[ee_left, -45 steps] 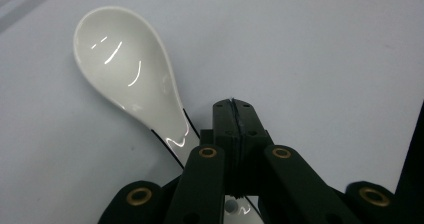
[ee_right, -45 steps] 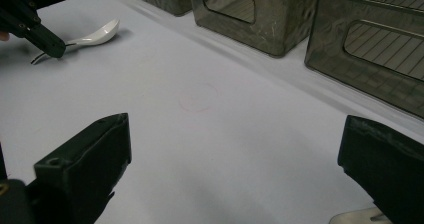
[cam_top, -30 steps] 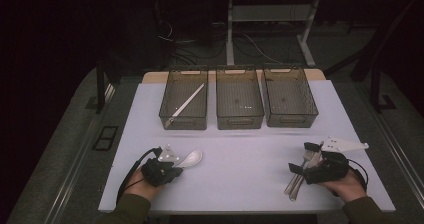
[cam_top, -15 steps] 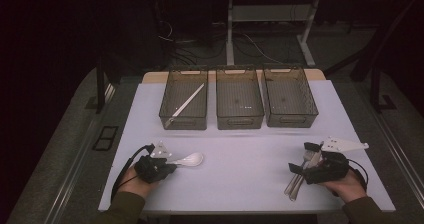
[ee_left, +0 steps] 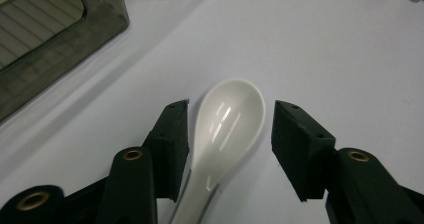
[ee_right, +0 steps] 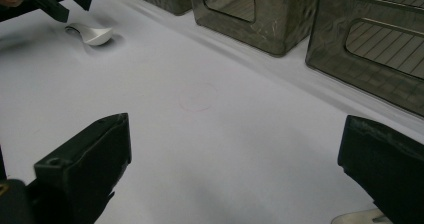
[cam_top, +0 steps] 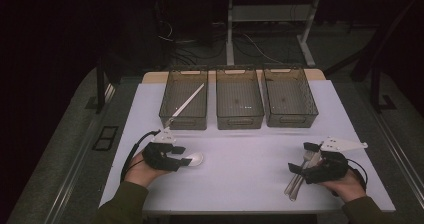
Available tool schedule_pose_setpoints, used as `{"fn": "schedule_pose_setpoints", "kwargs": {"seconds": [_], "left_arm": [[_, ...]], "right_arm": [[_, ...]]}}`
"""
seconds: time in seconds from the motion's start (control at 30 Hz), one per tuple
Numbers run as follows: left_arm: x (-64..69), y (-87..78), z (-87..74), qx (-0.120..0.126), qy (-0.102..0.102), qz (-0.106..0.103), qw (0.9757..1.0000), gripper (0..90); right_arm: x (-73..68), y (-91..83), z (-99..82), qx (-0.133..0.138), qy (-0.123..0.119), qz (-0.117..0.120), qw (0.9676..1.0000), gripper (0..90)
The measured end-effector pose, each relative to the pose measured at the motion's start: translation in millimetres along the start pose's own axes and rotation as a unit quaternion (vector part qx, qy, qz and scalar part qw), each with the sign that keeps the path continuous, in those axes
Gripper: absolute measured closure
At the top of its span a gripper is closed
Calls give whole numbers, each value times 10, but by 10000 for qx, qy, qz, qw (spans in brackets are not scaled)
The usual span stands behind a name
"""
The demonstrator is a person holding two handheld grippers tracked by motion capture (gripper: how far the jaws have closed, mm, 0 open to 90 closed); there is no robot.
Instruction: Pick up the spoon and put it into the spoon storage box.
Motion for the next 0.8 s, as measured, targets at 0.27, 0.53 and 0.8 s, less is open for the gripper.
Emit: {"fn": "schedule_pose_setpoints", "kwargs": {"seconds": [0.27, 0.53, 0.8], "left_arm": [[-110, 137, 22, -59, 66, -480, 9988, 434], [-97, 216, -38, -363, 210, -405, 9983, 418], [-111, 279, -70, -532, 296, -396, 9974, 420]], "right_arm": [[8, 2, -1, -3, -1, -1, 10000, 6], [-7, 3, 1, -3, -26, 25, 10000, 6], [-3, 3, 0, -5, -16, 26, 10000, 6]]}}
Point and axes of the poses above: each handheld gripper's, and its own axes: y roughly forward along the jaws, z roughly out of its top, x roughly to its right, the point moved 2 cm from there along y, roughly forward along the jaws, and after that the axes turned 6 degrees about z, right-handed, at the moved point
